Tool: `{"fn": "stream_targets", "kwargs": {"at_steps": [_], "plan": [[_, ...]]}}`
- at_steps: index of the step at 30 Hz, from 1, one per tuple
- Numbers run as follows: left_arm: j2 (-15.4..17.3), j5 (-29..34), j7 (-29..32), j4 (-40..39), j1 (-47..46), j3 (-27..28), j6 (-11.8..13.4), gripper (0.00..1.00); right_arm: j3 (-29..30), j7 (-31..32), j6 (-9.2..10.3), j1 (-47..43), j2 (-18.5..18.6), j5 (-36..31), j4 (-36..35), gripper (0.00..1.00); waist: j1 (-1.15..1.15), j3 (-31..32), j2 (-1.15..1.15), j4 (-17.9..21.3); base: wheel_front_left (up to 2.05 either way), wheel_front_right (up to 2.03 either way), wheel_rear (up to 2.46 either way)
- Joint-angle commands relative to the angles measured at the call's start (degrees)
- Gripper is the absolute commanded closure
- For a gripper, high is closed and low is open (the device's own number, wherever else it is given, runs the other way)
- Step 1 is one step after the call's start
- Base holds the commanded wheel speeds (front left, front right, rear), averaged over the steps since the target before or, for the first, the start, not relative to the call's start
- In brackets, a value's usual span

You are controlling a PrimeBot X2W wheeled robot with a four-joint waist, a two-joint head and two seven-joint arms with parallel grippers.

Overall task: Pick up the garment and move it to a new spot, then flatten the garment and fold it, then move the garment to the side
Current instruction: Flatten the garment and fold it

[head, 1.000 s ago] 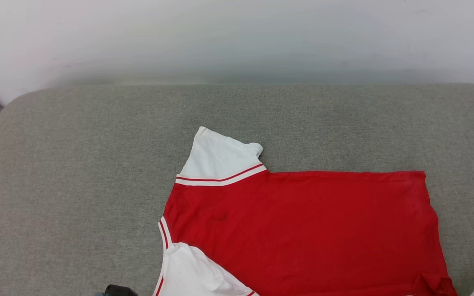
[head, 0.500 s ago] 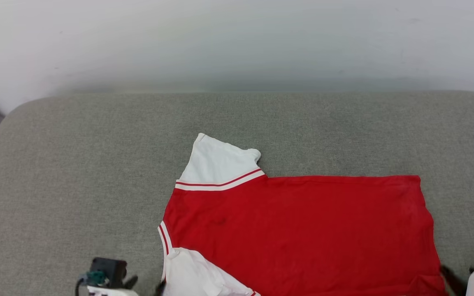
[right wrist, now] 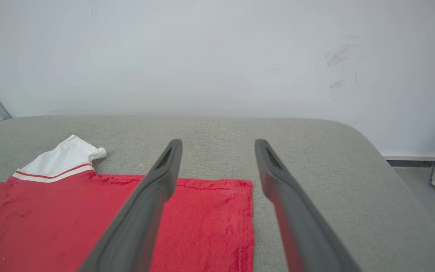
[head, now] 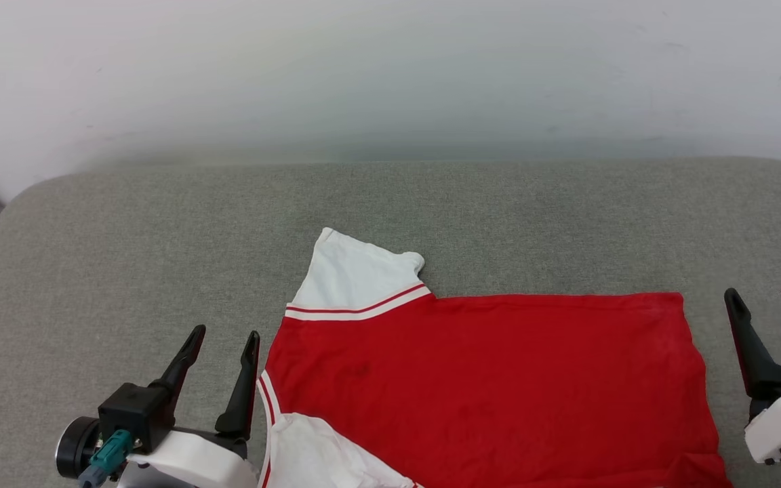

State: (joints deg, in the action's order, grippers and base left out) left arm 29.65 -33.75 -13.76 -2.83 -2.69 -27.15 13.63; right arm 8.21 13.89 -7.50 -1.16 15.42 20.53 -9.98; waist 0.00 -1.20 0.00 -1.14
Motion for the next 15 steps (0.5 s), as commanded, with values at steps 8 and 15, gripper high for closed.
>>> {"fn": "stream_targets", "kwargs": {"at_steps": [8, 15], "plan": [[-5.13, 3.50, -1.50, -0.25, 1.33, 4.44, -1.76, 0.00, -1.71, -9.92, 0.02, -2.27, -3.78, -2.35, 0.14, 0.00, 0.00, -0.66, 0.00, 0.13, 0.00, 0.00, 0.00], [-8.58, 7.47, -1.47, -0.03, -0.35, 8.80, -6.08, 0.00, -3.18, -14.09, 0.02, -0.34, -4.95, -2.30, 1.33, 0.00, 0.00, -3.68, 0.00, 1.60, 0.00, 0.00, 0.00]]}}
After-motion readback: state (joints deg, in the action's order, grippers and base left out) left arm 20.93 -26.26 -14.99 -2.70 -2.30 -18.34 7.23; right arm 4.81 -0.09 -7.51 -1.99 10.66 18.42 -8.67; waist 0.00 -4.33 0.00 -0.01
